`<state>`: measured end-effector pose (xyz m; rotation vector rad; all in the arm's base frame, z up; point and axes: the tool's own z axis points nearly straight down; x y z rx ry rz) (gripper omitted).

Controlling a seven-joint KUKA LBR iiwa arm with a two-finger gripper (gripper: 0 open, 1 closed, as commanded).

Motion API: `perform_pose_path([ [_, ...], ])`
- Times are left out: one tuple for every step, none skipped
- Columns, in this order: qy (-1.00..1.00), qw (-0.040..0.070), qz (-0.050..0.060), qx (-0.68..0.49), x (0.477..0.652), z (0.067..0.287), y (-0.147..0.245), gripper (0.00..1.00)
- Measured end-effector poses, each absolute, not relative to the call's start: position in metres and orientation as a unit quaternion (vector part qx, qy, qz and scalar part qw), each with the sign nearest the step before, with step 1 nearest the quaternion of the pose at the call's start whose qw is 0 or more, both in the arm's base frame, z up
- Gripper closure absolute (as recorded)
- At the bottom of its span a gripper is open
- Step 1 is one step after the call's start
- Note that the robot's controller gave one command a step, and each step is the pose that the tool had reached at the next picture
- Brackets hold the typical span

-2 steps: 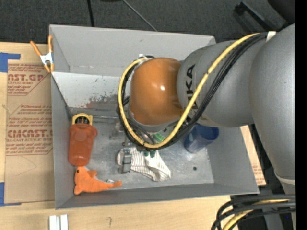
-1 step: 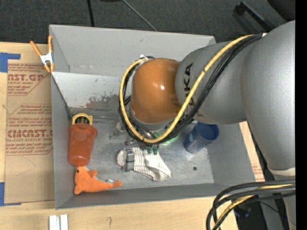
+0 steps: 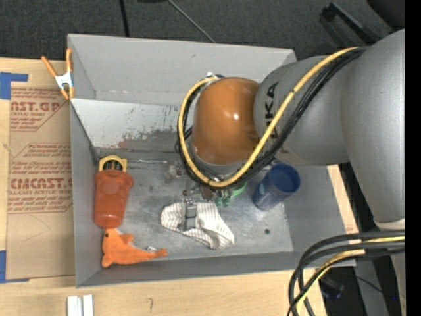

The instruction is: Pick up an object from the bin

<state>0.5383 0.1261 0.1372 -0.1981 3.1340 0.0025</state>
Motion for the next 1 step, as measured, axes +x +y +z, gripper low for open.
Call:
perform_pose_path([
  [0.994,0.003,0.0,-0.105,0.5512,0.1023,0.1019,0.0],
])
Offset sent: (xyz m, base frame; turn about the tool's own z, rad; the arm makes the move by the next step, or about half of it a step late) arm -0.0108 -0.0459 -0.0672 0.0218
